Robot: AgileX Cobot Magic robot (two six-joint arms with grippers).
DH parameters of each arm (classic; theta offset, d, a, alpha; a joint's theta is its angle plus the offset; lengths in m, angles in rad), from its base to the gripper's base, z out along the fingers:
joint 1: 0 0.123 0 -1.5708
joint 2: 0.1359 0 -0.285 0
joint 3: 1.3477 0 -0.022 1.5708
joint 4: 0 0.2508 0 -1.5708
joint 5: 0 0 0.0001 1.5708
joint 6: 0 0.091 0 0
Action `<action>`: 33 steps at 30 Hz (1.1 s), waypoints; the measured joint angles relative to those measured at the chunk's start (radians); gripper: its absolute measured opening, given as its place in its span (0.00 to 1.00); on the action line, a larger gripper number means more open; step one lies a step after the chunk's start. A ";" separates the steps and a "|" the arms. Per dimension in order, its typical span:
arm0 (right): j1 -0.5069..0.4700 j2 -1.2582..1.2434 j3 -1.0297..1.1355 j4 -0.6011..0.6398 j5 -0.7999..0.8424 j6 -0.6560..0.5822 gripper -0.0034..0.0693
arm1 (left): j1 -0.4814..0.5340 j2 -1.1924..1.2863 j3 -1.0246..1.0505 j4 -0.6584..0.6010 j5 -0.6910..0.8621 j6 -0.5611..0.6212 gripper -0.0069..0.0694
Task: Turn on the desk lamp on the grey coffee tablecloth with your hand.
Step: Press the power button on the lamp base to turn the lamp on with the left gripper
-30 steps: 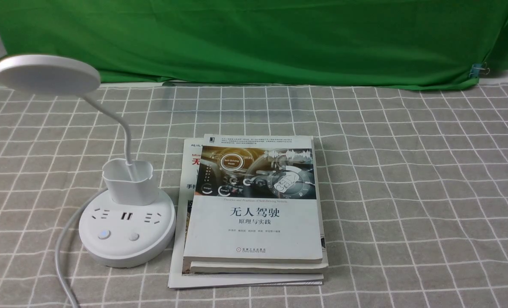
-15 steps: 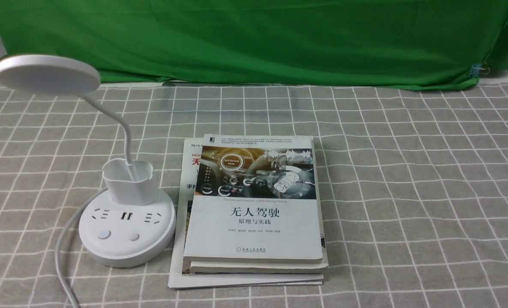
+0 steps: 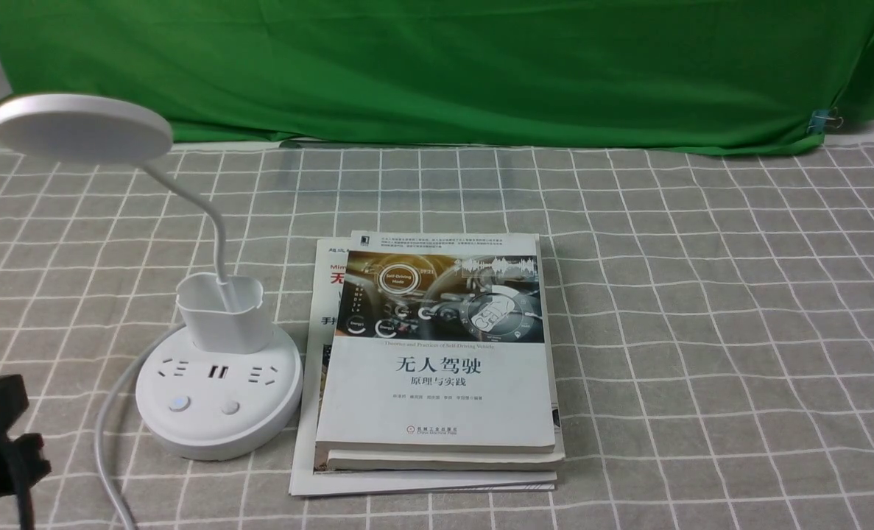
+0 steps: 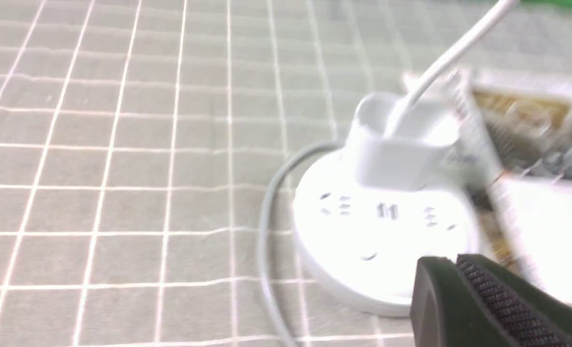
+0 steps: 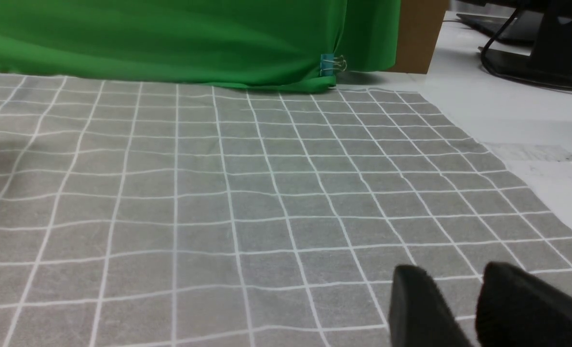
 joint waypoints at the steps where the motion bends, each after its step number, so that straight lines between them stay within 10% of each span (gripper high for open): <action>1: 0.000 0.000 0.000 0.000 0.000 0.000 0.38 | 0.000 0.005 0.000 0.000 0.000 0.000 0.12; 9: 0.000 0.000 0.000 0.000 0.000 0.000 0.38 | 0.000 0.188 -0.004 -0.275 -0.085 0.120 0.12; 18: 0.000 0.000 0.000 0.000 0.000 0.000 0.38 | -0.020 0.500 -0.170 -0.385 0.202 0.394 0.12; 33: 0.000 0.000 0.000 0.000 0.000 0.000 0.38 | -0.313 0.816 -0.279 0.254 0.020 -0.132 0.12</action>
